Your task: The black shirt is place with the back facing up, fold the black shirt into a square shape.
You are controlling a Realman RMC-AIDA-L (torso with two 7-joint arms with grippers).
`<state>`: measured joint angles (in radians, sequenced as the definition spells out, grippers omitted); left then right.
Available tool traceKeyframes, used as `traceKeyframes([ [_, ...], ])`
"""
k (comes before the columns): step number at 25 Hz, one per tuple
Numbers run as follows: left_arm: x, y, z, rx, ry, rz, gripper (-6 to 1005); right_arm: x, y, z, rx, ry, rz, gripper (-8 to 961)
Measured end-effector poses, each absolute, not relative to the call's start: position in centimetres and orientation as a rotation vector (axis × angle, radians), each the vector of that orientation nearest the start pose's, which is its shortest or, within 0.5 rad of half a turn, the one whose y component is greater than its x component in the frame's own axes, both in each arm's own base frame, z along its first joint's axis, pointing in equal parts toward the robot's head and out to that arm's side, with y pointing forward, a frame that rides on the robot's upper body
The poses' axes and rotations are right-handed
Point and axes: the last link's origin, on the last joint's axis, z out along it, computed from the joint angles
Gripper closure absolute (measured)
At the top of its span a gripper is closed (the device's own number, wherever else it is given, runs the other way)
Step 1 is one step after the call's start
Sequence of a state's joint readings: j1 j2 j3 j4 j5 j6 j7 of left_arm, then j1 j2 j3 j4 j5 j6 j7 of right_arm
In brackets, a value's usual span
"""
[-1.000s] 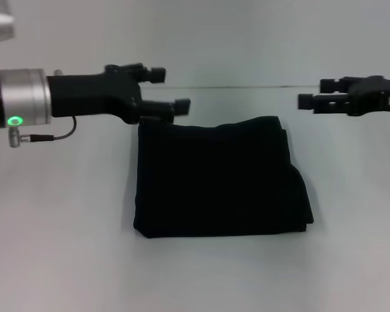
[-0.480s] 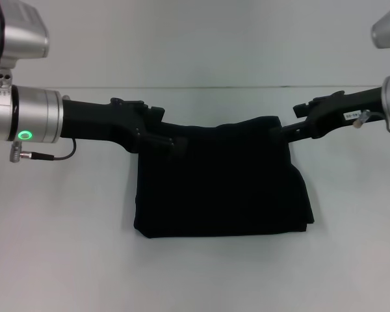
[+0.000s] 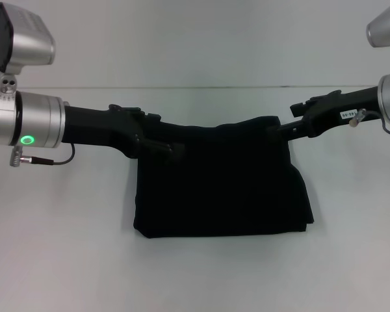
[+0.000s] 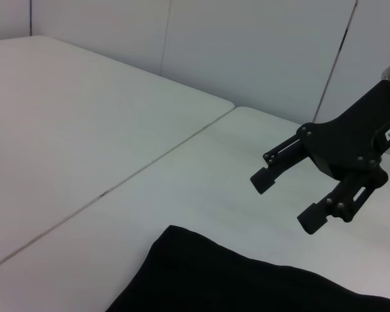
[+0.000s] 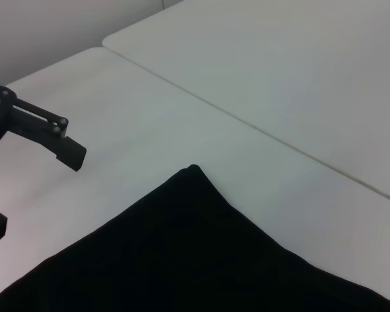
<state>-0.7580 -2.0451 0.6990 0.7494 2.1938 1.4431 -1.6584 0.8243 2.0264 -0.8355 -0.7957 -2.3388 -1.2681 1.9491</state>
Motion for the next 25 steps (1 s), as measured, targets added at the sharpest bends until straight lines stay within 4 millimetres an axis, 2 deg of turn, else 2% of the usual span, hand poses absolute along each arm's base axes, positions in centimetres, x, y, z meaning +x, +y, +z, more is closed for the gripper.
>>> traceKeyframes([
  [13,-20.36,40.06,1.77,-2.762,-0.626,-0.417,47,19.55,43.29,2.10,-2.618,0.765,0.150,53],
  [25,-20.31,39.91,1.11,-2.788,-0.670,-0.322,47,19.68,43.06,1.84,-2.628,0.768,0.145,54],
])
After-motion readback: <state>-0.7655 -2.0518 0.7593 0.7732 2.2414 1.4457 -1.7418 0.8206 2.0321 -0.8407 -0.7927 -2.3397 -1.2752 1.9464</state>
